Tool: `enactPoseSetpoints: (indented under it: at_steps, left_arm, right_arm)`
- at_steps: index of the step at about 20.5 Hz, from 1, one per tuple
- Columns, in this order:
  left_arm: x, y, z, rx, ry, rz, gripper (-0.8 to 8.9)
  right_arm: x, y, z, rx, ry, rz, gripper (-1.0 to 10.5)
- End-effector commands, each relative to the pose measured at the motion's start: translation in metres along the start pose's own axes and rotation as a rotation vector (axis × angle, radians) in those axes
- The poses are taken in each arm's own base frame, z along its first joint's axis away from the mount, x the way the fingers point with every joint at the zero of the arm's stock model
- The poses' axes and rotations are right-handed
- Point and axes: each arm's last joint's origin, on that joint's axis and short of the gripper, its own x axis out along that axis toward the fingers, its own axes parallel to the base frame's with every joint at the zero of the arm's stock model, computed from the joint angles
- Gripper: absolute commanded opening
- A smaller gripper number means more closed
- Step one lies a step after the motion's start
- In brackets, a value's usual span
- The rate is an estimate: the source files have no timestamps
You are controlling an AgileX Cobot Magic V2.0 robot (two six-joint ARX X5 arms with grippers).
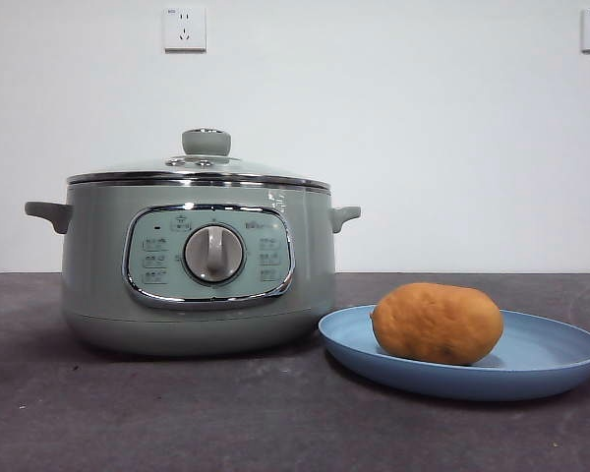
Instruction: Take the potato out from the steamer,put the potato on the plate,close the lid
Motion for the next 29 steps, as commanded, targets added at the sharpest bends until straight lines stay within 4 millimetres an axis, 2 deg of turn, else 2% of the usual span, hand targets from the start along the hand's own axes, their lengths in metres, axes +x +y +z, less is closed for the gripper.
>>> enactPoseSetpoints:
  at_steps: [1,7,14,19,21,24,26,29]
  left_arm:
    - [0.000,0.000,0.000,-0.002,0.003,-0.004,-0.03]
    - [0.000,0.000,0.000,-0.002,0.002,-0.002,-0.03]
    - [0.000,0.003,0.000,0.022,0.007,0.108,-0.04]
    - [0.000,0.003,-0.003,0.011,0.036,0.107,-0.04]
    - [-0.001,0.006,0.006,0.082,-0.054,0.159,-0.04]
    - [-0.033,0.014,0.022,0.113,-0.404,0.335,-0.04]
    - [-0.057,0.018,0.020,0.112,-0.578,0.450,-0.04]
    - [-0.069,0.024,0.002,0.114,-0.747,0.609,-0.04]
  right_arm:
    - [0.001,0.000,-0.001,0.005,0.001,-0.001,0.0]
    - [0.001,0.000,-0.001,0.005,0.001,-0.001,0.0]
    - [0.001,0.000,-0.001,0.005,0.001,-0.002,0.0]
    - [0.001,0.000,-0.001,0.005,0.001,-0.002,0.0]
    - [0.001,0.000,-0.001,0.005,0.001,-0.001,0.0]
    - [0.001,0.000,-0.001,0.005,0.001,-0.001,0.0]
    - [0.001,0.000,-0.001,0.005,0.001,-0.001,0.0]
    - [0.001,0.000,-0.001,0.005,0.001,-0.001,0.0]
